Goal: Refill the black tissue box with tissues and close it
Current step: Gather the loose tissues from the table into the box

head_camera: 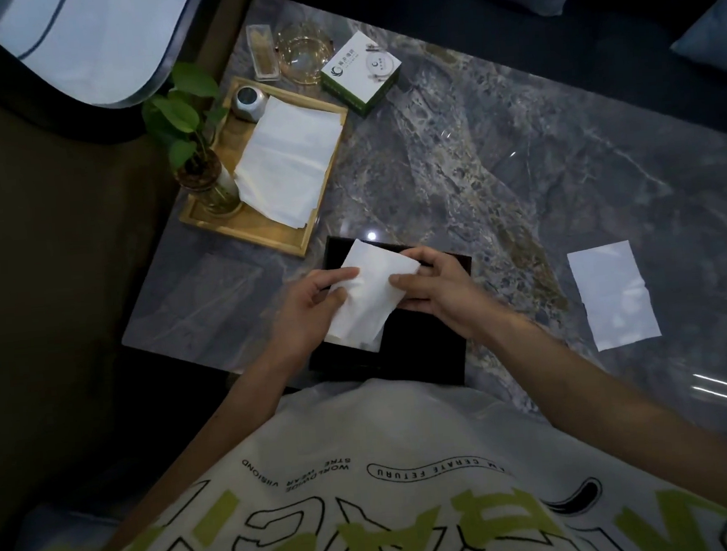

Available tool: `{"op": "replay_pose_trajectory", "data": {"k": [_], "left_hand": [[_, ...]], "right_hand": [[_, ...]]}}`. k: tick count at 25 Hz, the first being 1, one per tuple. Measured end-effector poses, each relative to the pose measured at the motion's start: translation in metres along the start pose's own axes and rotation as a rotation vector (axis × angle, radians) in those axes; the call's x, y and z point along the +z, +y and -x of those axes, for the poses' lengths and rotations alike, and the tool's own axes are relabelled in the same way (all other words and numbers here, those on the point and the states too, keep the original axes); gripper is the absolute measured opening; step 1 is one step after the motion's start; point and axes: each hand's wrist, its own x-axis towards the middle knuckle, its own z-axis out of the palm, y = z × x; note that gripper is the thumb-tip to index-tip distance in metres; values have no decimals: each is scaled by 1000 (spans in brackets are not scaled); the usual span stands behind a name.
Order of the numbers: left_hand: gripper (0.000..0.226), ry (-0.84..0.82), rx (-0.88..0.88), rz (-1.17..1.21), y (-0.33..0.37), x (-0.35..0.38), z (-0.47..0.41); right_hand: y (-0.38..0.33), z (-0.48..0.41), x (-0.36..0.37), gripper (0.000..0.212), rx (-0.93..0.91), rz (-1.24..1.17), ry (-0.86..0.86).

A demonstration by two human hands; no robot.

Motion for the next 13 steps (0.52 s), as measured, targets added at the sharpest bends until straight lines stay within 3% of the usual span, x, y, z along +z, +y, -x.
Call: {"op": "replay_pose_trajectory", "data": {"k": [3, 8, 13], "left_hand": [[34, 19, -33, -36, -5, 0, -2], [37, 40, 6, -231, -16, -1, -7], [40, -88, -66, -490, -27, 4, -14]], "right_hand": [[8, -3, 5, 35, 73, 90, -14], [15, -7, 13, 29, 103, 259, 134], [20, -13, 16, 31, 36, 526, 245]]}}
